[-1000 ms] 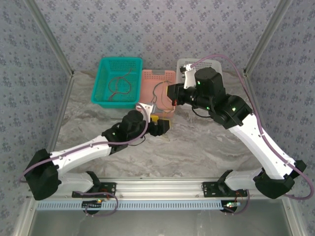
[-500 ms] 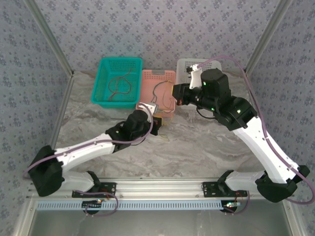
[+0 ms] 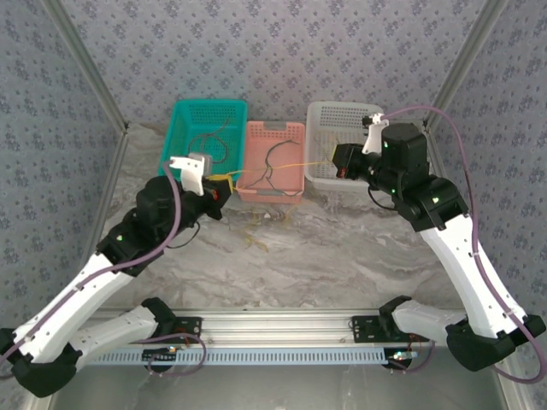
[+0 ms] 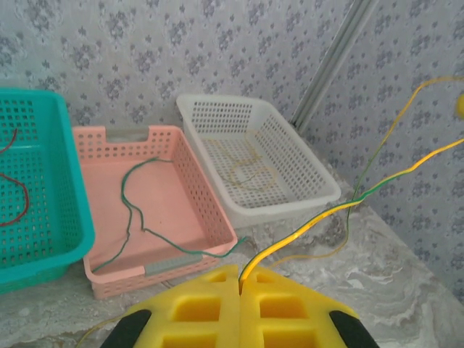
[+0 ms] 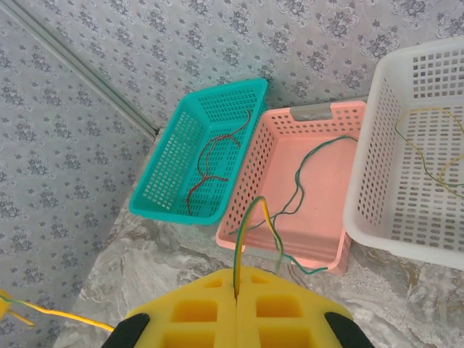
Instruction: Untangle the cables
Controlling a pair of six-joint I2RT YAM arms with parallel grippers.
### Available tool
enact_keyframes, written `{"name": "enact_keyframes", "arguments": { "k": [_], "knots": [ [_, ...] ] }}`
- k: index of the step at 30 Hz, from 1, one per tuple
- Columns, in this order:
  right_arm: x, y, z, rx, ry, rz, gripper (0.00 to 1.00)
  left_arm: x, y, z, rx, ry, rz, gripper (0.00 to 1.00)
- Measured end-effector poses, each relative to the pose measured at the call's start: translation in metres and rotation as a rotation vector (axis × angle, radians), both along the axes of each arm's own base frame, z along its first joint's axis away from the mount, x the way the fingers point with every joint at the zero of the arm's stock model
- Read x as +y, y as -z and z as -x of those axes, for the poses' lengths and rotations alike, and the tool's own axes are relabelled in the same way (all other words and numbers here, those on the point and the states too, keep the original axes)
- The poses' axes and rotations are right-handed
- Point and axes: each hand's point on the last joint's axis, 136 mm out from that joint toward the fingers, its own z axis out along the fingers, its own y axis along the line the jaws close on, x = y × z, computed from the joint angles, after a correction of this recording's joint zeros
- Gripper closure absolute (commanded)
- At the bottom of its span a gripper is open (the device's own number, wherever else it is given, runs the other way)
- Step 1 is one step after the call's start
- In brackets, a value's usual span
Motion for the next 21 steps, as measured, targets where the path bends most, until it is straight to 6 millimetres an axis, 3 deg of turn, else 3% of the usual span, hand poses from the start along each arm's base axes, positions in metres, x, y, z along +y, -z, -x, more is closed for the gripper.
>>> {"name": "enact_keyframes", "arguments": {
  "k": [7, 11, 21],
  "knots": [
    [0.003, 0.009, 0.001, 0.023, -0.019, 0.0, 1.0, 0.001, -0.022, 0.001, 0.001, 0.013, -0.012, 1.0],
    [0.003, 0.01, 0.001, 0.024, -0.018, 0.001, 1.0, 0.0, -0.012, 0.0, 0.032, 0.016, -0.032, 1.0],
    [-0.007, 0.005, 0.003, 0.009, 0.017, 0.005, 1.0, -0.026, -0.002, 0.008, 0.13, 0.134, 0.021, 1.0]
  ]
}}
